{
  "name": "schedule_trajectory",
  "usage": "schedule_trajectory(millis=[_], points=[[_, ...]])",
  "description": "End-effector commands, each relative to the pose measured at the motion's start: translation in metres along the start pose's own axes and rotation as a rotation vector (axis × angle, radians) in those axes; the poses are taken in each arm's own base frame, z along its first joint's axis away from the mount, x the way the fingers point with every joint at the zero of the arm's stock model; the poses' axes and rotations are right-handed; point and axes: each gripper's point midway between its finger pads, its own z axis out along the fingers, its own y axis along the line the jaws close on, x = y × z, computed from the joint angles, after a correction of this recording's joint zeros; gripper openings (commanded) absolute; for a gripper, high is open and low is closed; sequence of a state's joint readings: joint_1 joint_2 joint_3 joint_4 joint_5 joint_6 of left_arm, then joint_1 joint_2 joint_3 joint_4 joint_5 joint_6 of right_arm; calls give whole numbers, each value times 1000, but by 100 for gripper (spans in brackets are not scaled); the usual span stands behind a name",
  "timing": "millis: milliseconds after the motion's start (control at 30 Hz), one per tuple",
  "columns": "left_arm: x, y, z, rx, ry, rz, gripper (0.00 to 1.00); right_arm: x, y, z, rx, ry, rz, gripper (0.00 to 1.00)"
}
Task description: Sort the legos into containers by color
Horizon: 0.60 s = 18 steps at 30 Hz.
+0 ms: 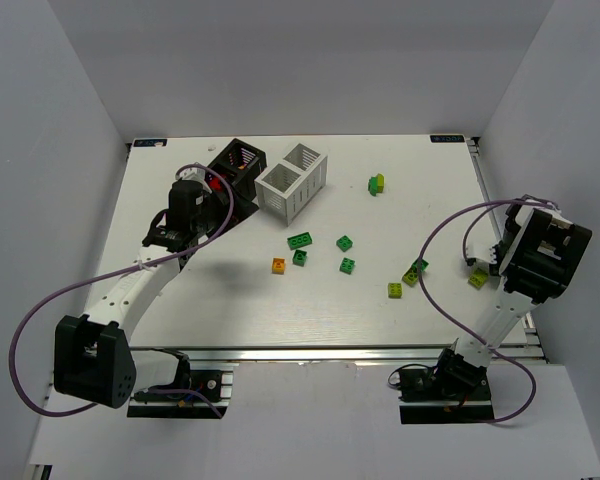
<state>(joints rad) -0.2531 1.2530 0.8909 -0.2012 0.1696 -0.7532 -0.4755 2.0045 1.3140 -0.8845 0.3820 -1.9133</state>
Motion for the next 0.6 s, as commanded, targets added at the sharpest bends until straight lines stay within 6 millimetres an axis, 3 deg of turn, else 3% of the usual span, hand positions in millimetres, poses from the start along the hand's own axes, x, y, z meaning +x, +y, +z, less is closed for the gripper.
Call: schedule_trajectory(millis=[0, 333, 400, 567], points=[[-1, -9, -5, 39, -13, 5, 98, -5, -3, -29, 40, -54, 18, 21], [-1, -11, -4, 49, -14, 8, 98, -25, -3, -69, 92, -102, -4, 20], [-3, -11, -5, 50, -19, 10, 98, -31, -8, -82, 121, -132, -1, 20], [-9, -15, -8, 49, -35, 25, 98, -46, -31, -139, 223, -204, 14, 19]])
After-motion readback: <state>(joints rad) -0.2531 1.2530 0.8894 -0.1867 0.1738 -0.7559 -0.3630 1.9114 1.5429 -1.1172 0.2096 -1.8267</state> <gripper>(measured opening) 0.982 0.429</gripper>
